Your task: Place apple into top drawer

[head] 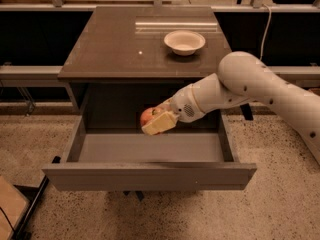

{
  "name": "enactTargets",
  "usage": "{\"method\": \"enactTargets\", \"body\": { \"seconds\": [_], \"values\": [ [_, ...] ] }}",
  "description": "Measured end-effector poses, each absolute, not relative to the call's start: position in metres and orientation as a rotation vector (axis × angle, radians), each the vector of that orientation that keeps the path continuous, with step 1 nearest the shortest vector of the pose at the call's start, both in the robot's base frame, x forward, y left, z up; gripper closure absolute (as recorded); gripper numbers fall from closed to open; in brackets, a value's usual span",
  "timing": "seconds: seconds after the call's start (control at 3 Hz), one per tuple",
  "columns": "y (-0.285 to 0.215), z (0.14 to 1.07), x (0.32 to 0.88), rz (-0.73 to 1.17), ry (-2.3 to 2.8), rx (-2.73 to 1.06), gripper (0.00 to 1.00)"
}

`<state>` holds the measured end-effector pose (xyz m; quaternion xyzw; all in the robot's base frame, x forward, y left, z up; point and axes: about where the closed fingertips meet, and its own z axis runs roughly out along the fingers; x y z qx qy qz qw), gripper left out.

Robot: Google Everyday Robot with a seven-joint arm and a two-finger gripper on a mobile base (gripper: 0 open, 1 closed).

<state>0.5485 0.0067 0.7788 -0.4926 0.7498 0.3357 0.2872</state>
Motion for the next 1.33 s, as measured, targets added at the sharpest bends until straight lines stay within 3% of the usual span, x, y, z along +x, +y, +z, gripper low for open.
{"method": "enactTargets", "body": {
  "seconds": [0.33,0.67,1.33],
  "values": [
    [0.002,0.736,0.554,0.927,2.026,-1.227,1.00],
    [0.006,0.693,0.567,0.959,2.025,-1.138,0.82],
    [0.025,0.636,0.594,1.048,2.015,-1.068,0.26]
  ]
}}
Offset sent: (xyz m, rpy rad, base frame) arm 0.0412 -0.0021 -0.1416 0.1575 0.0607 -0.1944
